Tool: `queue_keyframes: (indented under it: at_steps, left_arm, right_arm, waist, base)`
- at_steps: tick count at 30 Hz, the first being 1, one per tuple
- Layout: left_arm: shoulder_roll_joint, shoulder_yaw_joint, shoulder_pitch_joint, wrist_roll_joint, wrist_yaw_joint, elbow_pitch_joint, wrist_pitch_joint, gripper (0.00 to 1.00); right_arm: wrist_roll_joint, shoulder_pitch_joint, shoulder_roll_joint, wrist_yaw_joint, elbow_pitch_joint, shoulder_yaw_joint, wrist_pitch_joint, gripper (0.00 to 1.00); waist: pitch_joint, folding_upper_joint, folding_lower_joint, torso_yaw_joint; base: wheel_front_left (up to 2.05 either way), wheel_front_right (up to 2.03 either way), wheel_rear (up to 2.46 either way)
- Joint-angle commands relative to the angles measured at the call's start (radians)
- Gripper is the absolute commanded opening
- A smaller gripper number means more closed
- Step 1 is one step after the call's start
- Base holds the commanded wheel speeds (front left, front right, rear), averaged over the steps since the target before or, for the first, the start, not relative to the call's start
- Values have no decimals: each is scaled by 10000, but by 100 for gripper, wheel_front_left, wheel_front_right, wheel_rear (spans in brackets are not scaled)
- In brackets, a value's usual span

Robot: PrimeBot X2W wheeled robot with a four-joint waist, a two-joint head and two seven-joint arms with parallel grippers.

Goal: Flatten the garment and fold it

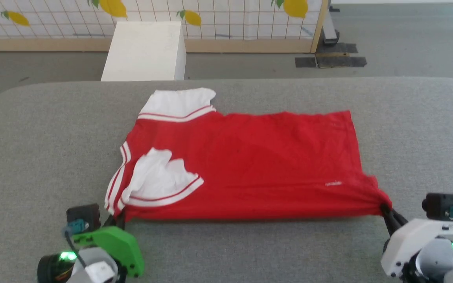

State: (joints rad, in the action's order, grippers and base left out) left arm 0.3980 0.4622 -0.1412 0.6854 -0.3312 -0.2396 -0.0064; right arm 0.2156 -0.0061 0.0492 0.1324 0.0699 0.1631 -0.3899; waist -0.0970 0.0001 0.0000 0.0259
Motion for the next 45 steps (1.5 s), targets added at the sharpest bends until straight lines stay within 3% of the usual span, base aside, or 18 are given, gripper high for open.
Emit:
queue_keyframes:
  at_steps: [1,7,11,16,23,24,25,26,27,28,29,40,45]
  left_arm:
    - [333,-11,335,-199,-222,240,175,0]
    - [1199,220,1619,-230,-910,1746,1474,0]
    - [1447,341,2339,101,-1170,2549,2316,0]
    - [1411,579,2577,369,-1046,2720,2773,0]
    - [845,750,2272,614,-577,1973,2495,0]
    - [787,721,2251,616,-577,1863,2389,50]
    - [729,711,2254,631,-576,1757,2317,85]
    - [690,680,2267,647,-598,1692,2252,100]
    - [669,634,2273,656,-604,1623,2154,100]
    - [656,598,2281,676,-600,1582,2091,100]
    - [648,546,2286,696,-596,1562,2008,100]
    - [1174,-16,1651,-139,-512,2482,400,100]
    - [1503,-62,472,-764,27,2396,-301,100]
  right_arm:
    - [133,327,11,-17,-202,92,-85,0]
    - [225,1698,11,-17,-1063,467,-1659,0]
    - [367,2327,11,-17,-1388,540,-2729,0]
    - [480,2547,11,-17,-1236,463,-3079,0]
    - [758,2338,11,-17,-149,39,-2457,0]
    - [803,2319,11,-17,-47,30,-2371,0]
    - [846,2319,11,-17,6,23,-2240,0]
    - [872,2306,11,-17,28,31,-2097,0]
    - [875,2251,11,-17,71,-18,-1870,29]
    - [872,2210,11,-17,78,-65,-1671,72]
    - [860,2180,10,-17,59,-53,-1445,100]
    - [315,1737,10,-17,-681,-528,1395,100]
    - [-53,1338,10,-17,-800,-824,2992,100]
  waist:
    - [178,-1,0,-66]
    - [360,-1,0,-18]
    - [358,-1,0,23]
    - [272,-1,0,49]
    - [174,-1,0,-18]
    - [201,-1,0,-38]
    - [253,-1,0,-69]
    - [283,-1,0,-87]
    - [327,-1,0,-112]
    - [352,-1,0,-127]
    - [385,-1,0,-149]
    - [606,-1,0,-391]
    - [344,-1,0,-564]
  base:
    - [0,0,0]
    - [0,0,0]
    - [0,0,0]
    - [0,0,0]
    - [0,0,0]
    - [0,0,0]
    - [0,0,0]
    - [0,0,0]
    - [0,0,0]
    - [0,0,0]
    - [0,0,0]
    - [0,0,0]
    - [0,0,0]
